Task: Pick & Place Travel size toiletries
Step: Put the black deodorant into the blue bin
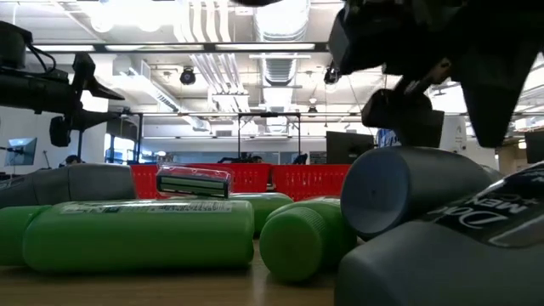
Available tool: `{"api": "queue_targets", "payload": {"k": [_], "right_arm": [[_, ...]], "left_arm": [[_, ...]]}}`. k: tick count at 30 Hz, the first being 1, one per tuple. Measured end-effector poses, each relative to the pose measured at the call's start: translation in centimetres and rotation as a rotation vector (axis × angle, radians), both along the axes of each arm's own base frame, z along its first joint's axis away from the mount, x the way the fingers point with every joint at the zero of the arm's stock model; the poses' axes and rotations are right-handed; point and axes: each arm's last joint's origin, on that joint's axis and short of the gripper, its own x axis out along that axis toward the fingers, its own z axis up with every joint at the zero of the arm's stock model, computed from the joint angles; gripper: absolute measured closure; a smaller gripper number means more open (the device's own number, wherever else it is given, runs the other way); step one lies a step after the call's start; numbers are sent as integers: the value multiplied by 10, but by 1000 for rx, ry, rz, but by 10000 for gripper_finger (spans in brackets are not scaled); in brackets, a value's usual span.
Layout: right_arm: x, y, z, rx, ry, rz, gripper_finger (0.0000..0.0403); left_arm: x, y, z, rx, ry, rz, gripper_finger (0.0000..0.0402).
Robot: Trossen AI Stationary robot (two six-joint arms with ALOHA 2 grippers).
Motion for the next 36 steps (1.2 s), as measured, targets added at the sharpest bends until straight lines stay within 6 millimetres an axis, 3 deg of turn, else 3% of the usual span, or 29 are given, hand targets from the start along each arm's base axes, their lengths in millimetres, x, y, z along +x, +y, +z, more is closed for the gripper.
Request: {"api": "queue_targets", "payload": {"k": [15,21,27,36], "right_arm": [[-9,58,15,25,-167,133,143],[-9,70,15,-35,-274,141,153],[-3,75,8,-49,-377,166,142],[15,87,-15,-79,-296,153,109]], "left_arm": [[0,0,1,16,-1,-4,179],[0,0,2,20,-1,-5,179],[0,0,2,25,-3,-4,179],[0,0,3,30,-5,-3,179]]}}
